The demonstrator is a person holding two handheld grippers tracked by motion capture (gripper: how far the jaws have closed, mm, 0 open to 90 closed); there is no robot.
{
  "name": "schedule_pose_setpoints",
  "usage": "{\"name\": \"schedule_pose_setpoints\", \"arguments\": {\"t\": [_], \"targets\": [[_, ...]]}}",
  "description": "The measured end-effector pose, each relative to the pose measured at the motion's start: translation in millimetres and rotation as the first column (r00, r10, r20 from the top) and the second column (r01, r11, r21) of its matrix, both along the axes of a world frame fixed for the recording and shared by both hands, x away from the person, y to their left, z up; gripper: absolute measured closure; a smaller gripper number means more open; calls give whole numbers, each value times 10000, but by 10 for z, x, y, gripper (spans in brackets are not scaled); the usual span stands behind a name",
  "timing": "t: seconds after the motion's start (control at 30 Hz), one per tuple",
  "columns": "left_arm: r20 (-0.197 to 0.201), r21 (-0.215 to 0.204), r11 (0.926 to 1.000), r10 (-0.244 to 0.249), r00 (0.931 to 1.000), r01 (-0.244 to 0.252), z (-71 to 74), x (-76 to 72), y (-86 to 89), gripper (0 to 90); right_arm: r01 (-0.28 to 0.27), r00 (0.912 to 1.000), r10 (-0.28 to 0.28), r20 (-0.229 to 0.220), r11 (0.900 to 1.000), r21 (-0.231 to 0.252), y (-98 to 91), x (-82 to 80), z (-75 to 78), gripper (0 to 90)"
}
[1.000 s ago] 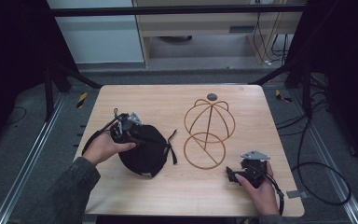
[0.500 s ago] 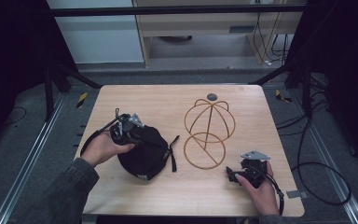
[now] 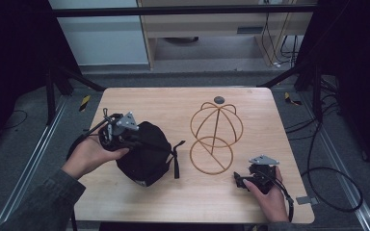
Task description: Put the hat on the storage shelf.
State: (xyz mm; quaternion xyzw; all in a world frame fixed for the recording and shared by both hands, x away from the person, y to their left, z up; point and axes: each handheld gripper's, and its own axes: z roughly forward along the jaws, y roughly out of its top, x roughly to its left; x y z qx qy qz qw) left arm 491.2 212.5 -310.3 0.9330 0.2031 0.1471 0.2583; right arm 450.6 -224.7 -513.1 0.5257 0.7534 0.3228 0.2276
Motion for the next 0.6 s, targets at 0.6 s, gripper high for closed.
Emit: {"name": "schedule_pose_setpoints", "arguments": {"t": [0.6], "targets": [[1317,-762,9956,-436,9903,540,634,-337,53,760,5,10000,-5,-26,10000,39,1,-2,2,7]]}}
